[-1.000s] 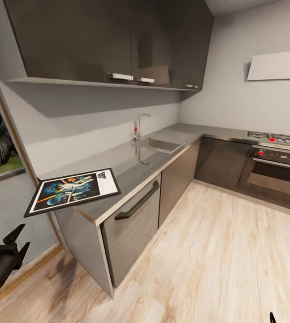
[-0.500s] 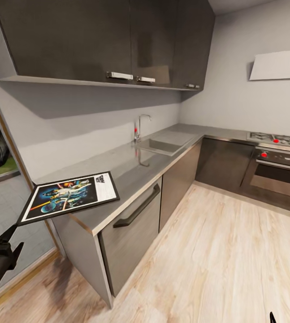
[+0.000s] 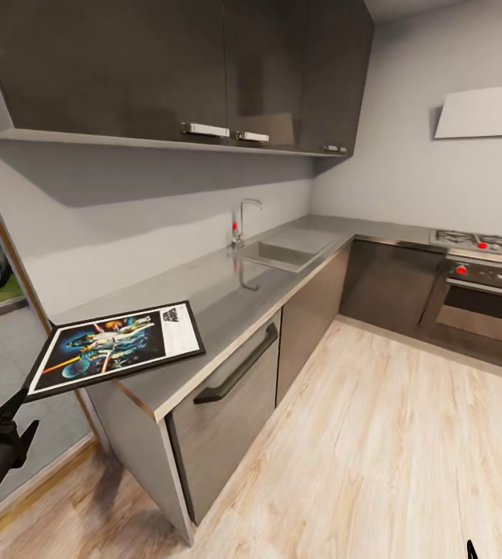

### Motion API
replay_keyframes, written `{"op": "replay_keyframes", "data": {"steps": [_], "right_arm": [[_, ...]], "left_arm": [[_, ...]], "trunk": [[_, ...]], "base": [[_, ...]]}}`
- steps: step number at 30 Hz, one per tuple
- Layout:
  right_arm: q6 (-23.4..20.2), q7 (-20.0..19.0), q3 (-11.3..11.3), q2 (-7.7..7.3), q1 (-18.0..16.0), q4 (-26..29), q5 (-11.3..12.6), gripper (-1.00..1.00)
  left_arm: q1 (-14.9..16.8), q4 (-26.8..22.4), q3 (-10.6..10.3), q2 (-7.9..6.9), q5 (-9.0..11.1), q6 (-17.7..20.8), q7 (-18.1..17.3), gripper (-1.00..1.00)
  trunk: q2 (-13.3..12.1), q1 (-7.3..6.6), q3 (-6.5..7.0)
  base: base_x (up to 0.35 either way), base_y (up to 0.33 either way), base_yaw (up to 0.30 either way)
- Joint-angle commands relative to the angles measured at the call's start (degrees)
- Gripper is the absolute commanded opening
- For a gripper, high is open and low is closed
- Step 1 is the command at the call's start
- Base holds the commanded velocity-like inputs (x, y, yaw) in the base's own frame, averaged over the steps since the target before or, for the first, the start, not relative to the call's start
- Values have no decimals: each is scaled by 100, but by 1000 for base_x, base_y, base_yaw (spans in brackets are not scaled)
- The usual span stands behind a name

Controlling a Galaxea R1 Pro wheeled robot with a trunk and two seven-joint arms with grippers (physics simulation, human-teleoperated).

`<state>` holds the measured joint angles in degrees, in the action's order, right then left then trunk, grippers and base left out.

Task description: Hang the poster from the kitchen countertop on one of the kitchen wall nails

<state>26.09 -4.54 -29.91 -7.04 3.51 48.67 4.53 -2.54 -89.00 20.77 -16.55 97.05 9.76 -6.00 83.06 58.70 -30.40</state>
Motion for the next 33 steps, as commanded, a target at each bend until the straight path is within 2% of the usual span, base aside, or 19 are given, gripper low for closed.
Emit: {"op": "replay_keyframes", "data": {"steps": [1,28,33], "right_arm": [[10,-47,-6,1,0,2,48,100],[10,-47,3,1,0,-7,48,100],[10,-47,3,1,0,-7,48,100]], "left_arm": [[-1,1,7,0,60,35,-13,100],[-1,23,37,-7,61,35,-22,100],[-1,37,172,-14,61,35,-24,100]], "trunk": [[2,2,-3],[2,2,-3],[2,2,-3]], "base": [[150,0,0],[80,0,0],[3,0,0]]}}
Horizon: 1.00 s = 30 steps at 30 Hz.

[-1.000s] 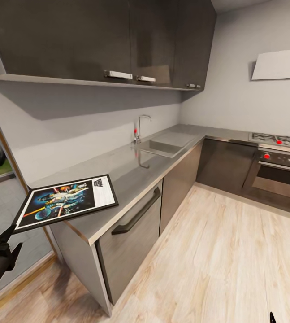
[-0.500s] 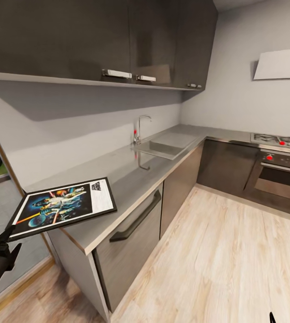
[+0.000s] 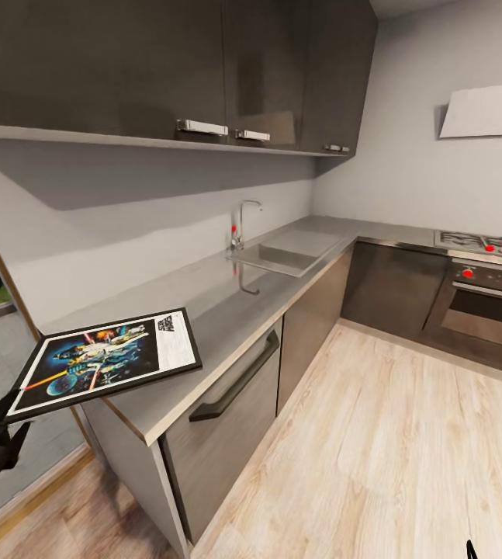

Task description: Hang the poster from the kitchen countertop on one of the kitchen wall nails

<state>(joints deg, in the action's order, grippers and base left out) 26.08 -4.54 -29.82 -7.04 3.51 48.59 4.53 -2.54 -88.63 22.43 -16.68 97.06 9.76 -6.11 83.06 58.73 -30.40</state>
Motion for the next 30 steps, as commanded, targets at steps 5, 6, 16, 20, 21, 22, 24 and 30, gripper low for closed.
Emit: {"op": "replay_keyframes", "data": {"steps": [5,6,16,20,21,22,24,30], "right_arm": [[11,-47,-5,1,0,-4,48,100],[11,-47,-3,1,0,-4,48,100],[16,-47,8,1,0,-111,42,100],[19,-47,11,1,0,-145,42,100],[19,-47,11,1,0,-147,42,100],[19,-47,11,1,0,-150,41,100],[19,-47,11,1,0,-153,40,100],[20,-47,11,1,0,-156,46,100]], "left_arm": [[-1,69,59,-28,59,36,-18,100],[-1,72,61,-39,59,36,-18,100],[-1,186,68,-79,59,35,-21,100],[-1,228,68,-81,59,35,-21,100],[-1,246,68,-81,59,35,-21,100],[-1,282,68,-81,59,35,-21,100],[-1,315,68,-81,59,35,-21,100],[-1,378,62,-81,61,35,-21,100]], "trunk": [[2,0,-3],[2,0,-3],[2,0,-3],[2,0,-3],[2,0,-3],[2,0,-3],[2,0,-3],[2,0,-3]], "base": [[0,0,0],[0,0,0],[0,0,0],[0,0,0],[0,0,0],[0,0,0],[0,0,0],[0,0,0]]}}
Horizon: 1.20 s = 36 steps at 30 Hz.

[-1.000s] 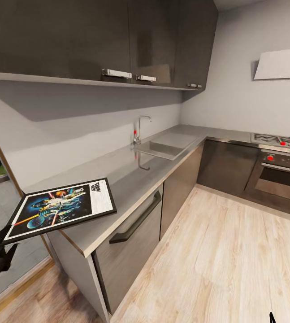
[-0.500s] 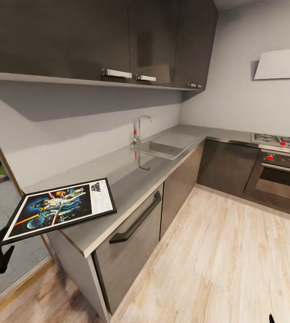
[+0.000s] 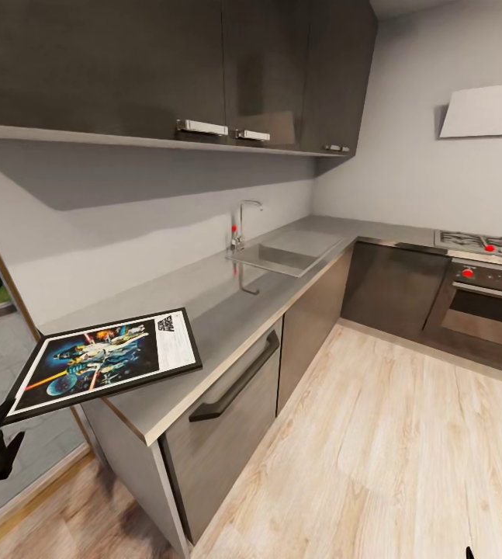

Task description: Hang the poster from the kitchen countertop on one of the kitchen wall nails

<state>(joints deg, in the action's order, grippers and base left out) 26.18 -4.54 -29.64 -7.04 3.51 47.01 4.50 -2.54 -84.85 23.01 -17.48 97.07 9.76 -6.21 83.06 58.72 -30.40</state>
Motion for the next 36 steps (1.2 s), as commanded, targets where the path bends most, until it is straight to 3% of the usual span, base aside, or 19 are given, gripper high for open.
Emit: {"op": "replay_keyframes", "data": {"steps": [1,36], "right_arm": [[10,-47,-6,1,0,2,49,100],[10,-48,-9,1,0,1,51,100]], "left_arm": [[-1,4,4,-1,61,35,-12,100],[-1,28,-14,8,62,35,-12,100]], "trunk": [[2,0,-3],[2,0,-3]], "base": [[0,0,0],[25,-21,0]]}}
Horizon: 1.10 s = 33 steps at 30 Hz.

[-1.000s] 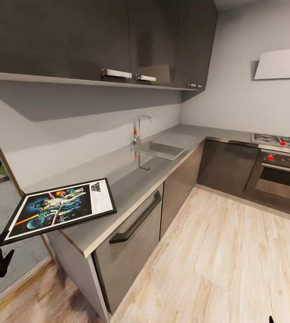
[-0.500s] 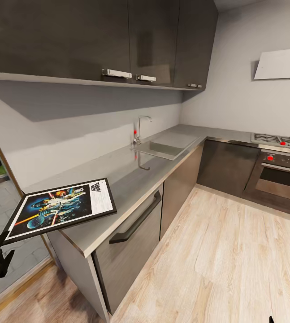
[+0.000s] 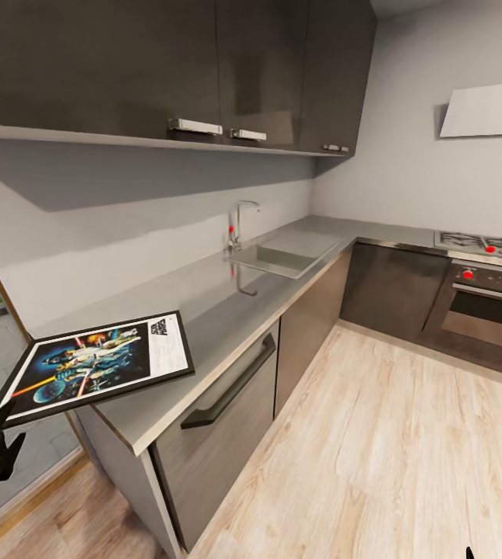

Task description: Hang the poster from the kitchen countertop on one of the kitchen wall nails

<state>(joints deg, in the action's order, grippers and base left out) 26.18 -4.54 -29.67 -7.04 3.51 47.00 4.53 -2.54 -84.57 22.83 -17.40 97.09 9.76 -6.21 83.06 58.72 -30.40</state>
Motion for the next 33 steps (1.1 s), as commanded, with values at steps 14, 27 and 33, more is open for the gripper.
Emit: {"op": "replay_keyframes", "data": {"steps": [14,27,33], "right_arm": [[10,-47,-4,1,0,2,48,100],[10,-47,-4,1,0,2,48,100],[10,-47,-4,1,0,-10,48,100]], "left_arm": [[-1,114,2,-1,56,35,-12,100],[-1,116,10,-1,56,35,-12,100],[-1,116,11,-1,56,35,-12,100]], "trunk": [[2,0,-3],[2,0,-3],[2,0,-3]], "base": [[60,-2,0],[39,0,0],[1,0,0]]}}
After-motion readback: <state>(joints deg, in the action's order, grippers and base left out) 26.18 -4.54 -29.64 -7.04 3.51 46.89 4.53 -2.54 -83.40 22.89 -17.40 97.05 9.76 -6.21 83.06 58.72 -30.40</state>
